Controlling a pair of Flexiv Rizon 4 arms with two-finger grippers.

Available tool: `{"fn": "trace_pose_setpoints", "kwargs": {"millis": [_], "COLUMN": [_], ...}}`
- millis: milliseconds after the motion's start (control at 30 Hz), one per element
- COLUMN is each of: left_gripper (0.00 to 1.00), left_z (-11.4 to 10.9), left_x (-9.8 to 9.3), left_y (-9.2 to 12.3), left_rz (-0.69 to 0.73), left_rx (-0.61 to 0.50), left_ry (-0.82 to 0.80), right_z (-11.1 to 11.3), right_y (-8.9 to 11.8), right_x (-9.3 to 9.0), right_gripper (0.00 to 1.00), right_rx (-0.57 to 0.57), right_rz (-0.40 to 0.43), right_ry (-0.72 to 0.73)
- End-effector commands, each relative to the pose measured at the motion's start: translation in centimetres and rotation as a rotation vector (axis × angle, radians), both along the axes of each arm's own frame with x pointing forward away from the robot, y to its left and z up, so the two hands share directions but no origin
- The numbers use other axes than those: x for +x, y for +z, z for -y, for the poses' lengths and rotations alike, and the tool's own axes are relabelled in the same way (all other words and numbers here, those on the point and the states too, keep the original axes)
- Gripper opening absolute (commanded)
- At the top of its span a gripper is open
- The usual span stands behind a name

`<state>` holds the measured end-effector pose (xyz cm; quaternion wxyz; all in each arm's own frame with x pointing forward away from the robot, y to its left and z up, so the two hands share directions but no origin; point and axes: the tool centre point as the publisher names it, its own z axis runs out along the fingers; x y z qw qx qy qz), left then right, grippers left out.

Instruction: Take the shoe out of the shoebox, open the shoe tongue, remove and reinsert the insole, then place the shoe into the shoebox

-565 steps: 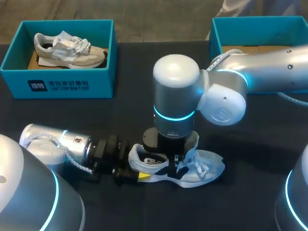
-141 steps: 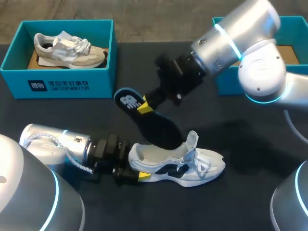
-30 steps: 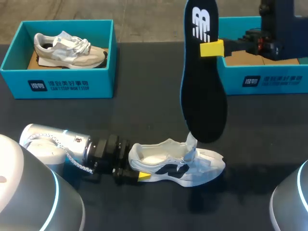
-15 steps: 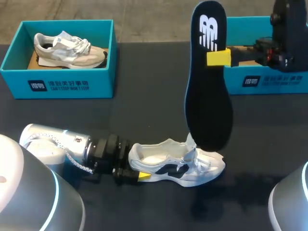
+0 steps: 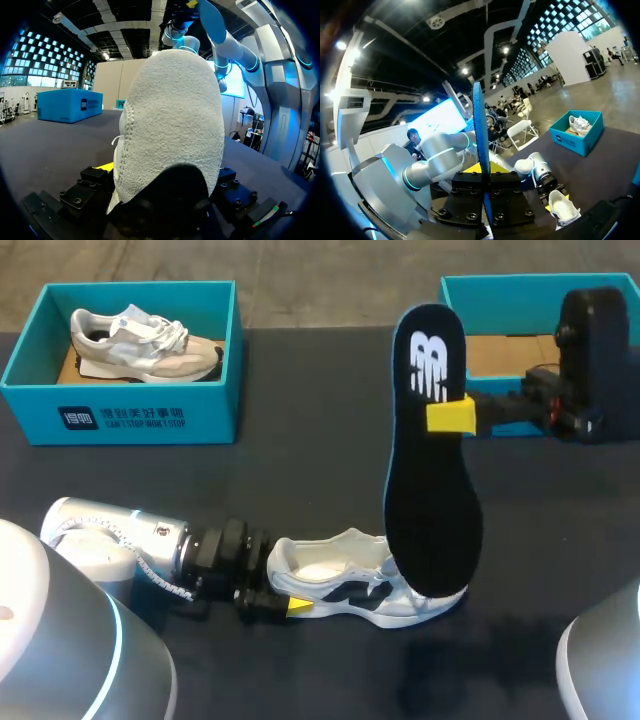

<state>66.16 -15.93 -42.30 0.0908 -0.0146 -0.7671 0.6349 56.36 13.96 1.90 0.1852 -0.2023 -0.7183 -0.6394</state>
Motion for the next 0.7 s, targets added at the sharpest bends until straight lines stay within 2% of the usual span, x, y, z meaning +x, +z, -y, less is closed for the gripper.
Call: {"fn": "trace_pose_setpoints", "kwargs": {"millis": [33,333,533,700], "left_gripper": [0.00,0.00,0.00,0.00], "left_z": [0.0,0.0,0.0,0.0], "left_x": [0.0,0.0,0.0,0.0], "left_y": [-0.2,-0.2,-0.2,-0.2], "left_rz": [-0.001,-0.001,-0.001,-0.001], "left_rx": [0.001,0.001,0.001,0.001], "left_ry": [0.002,0.002,0.002,0.002], "right_z": [0.2,-0.5,-0.8,-0.7], "right_y": [-0.1,0.1,1.3,1.9], "right_x": [-1.9,-2.5,-2.6,-1.5], "right_gripper": [0.00,0.00,0.00,0.00], "right_rx": [0.014,0.019,0.018,0.002], "right_rz": [0.005,-0.017,0.022,0.029], "right_ry": [-0.035,-0.058,-0.073,-0.074]}}
